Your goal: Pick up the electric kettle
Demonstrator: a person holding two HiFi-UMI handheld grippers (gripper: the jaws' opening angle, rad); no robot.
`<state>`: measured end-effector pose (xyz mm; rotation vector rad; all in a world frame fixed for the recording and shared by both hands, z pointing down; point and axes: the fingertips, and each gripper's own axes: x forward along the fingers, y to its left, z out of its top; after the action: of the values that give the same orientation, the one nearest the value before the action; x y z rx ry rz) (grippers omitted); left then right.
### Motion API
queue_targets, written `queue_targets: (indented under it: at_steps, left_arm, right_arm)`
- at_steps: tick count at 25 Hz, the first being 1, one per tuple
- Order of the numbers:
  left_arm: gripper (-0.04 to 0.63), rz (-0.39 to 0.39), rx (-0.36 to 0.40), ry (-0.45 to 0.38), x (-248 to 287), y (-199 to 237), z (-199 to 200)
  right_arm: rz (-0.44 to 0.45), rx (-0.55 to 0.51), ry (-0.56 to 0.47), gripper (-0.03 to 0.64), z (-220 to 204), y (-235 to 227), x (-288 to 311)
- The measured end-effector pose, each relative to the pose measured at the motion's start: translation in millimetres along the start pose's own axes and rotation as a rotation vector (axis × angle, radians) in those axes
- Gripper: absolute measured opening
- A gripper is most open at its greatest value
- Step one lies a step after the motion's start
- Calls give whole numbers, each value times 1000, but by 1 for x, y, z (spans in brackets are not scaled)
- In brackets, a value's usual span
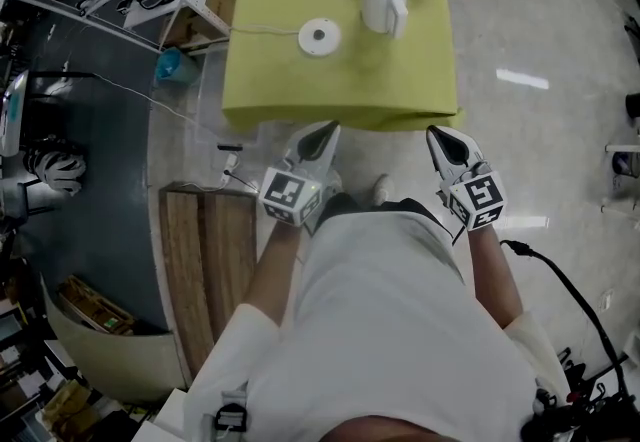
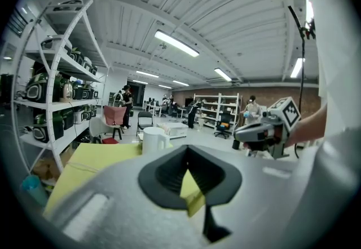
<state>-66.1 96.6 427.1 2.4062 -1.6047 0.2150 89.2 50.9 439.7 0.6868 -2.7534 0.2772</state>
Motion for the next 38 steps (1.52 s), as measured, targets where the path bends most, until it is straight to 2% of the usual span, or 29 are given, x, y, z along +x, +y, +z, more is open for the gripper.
queue_targets:
  at_steps: [15,28,38]
  left_arm:
    - [2,-71,6,5,-55,33,1]
    - [2,-92,20,-20,-55,54,10]
    - [2,-112,6,-34,-44,52,18]
  right_arm:
    - [-56,56,-53,2,24,48,31]
    - [-60,58,-58,3,33,60,48]
    - [-65,46,-63,3,40,57,52]
